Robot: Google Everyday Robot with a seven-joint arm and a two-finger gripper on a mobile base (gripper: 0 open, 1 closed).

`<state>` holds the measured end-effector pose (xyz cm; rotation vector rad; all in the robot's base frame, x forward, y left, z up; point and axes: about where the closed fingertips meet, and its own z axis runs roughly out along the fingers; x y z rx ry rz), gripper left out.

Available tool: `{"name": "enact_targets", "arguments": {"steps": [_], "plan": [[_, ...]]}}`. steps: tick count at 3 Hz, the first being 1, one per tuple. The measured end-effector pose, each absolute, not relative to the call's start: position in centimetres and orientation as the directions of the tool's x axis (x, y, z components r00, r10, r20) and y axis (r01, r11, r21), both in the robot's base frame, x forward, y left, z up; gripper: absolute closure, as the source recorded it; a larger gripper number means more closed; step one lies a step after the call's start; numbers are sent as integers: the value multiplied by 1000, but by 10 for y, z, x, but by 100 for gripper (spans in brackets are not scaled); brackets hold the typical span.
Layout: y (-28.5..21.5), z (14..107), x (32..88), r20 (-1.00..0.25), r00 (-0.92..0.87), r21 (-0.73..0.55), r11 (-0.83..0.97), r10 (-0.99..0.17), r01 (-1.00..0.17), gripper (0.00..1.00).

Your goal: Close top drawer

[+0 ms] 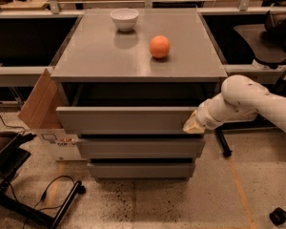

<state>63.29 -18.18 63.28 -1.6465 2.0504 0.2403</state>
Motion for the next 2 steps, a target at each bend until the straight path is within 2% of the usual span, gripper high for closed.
{"name": "enact_targets", "arguments": {"steps": [1, 2], "plan": [[-180, 631, 633, -480, -147, -164, 252, -865, -954, 85], [-179, 629, 632, -480, -146, -161, 250, -865, -955, 61]]}}
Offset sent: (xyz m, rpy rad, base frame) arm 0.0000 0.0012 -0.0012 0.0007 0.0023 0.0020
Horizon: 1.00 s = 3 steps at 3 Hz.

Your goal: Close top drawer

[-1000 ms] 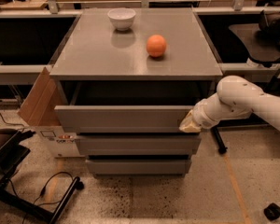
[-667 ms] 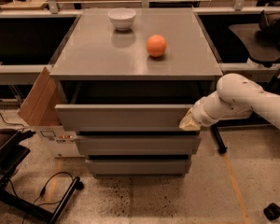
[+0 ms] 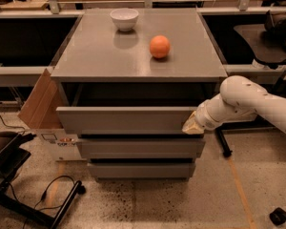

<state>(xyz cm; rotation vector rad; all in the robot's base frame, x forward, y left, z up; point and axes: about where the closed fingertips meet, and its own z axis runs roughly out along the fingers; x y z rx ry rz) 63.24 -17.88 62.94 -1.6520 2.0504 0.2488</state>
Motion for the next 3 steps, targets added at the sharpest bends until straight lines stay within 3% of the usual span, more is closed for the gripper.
{"name": "enact_targets", "arguments": {"steps": [2, 3], "plan": [[-176, 626, 631, -480, -145, -154, 245, -865, -957, 15], [-174, 624, 630, -480, -144, -151, 243, -865, -958, 0]]}}
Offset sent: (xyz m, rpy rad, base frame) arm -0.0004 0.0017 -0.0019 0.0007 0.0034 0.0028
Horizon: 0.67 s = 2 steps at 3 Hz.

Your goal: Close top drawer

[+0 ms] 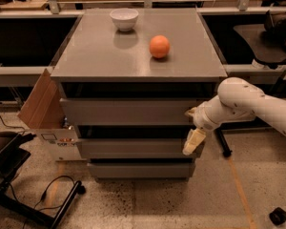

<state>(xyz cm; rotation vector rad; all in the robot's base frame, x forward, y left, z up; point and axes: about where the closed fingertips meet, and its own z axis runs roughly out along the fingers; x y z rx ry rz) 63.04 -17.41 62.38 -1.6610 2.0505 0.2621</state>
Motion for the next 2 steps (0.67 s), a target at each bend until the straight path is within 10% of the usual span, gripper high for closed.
{"name": "enact_targets", "arguments": {"steps": [1, 2], "plan": [[-174, 624, 630, -480, -144, -151, 243, -865, -958, 0], [-174, 623, 627, -478, -145, -149, 242, -866, -959, 26]]}}
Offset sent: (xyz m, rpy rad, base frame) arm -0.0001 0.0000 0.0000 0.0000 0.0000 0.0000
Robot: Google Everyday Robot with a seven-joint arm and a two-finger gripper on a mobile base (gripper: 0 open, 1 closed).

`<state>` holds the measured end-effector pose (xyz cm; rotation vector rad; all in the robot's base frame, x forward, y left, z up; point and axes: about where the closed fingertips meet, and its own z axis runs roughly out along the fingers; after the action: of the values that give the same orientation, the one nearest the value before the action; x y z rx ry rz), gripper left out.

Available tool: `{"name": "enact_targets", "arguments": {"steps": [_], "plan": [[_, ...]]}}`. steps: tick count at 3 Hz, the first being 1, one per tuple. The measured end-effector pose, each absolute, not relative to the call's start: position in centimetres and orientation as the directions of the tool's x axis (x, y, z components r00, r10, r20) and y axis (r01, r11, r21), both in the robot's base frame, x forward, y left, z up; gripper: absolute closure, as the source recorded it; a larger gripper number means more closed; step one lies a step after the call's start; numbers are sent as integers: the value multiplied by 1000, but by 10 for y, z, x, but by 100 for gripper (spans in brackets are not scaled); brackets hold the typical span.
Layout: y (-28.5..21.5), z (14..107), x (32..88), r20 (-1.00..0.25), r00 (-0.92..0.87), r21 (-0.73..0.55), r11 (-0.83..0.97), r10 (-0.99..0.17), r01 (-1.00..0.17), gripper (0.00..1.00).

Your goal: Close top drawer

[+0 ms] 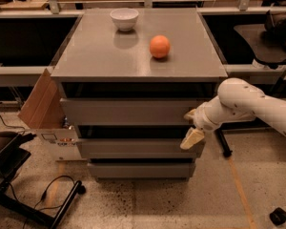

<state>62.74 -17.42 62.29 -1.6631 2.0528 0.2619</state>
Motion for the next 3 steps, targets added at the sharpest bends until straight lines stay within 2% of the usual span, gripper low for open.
{"name": "enact_targets", "arguments": {"steps": [2, 3], "plan": [[-180, 629, 584, -419, -104, -175, 193, -902, -966, 72], [-184, 658, 536, -305, -22, -228, 96, -952, -969, 96]]}}
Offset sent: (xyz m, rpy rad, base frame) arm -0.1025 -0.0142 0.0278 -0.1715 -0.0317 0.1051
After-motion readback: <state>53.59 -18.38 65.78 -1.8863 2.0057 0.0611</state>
